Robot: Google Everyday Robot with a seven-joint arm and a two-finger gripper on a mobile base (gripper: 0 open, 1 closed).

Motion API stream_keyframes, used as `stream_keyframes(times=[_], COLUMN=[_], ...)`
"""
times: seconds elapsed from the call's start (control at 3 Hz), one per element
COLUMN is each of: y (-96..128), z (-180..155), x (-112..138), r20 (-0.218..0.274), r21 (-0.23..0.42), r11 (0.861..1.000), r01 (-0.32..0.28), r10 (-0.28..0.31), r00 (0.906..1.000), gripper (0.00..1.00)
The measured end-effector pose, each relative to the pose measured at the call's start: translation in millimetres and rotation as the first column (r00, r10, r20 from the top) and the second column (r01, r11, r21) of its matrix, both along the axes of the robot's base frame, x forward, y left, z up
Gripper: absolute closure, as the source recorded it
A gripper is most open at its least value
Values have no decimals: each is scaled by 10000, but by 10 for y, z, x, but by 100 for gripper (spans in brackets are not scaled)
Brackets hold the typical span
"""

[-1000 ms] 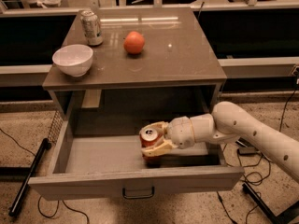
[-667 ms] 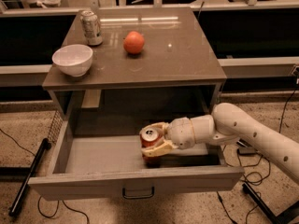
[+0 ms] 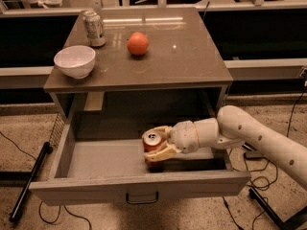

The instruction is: Place coke can into top drawer

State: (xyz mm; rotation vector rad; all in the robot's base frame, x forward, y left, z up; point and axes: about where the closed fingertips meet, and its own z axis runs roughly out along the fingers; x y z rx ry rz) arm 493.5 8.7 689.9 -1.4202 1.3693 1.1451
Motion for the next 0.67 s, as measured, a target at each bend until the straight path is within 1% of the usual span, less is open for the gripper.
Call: stream_keyframes(times=[0.33, 0.67], y=[20, 36], z=[0, 0], x=[-7, -13], r20=[-5, -10], r21=[8, 15], r11=[10000, 10000], r01=[-43, -77], r10=[43, 77], r00=[10000, 10000], gripper=[12, 0])
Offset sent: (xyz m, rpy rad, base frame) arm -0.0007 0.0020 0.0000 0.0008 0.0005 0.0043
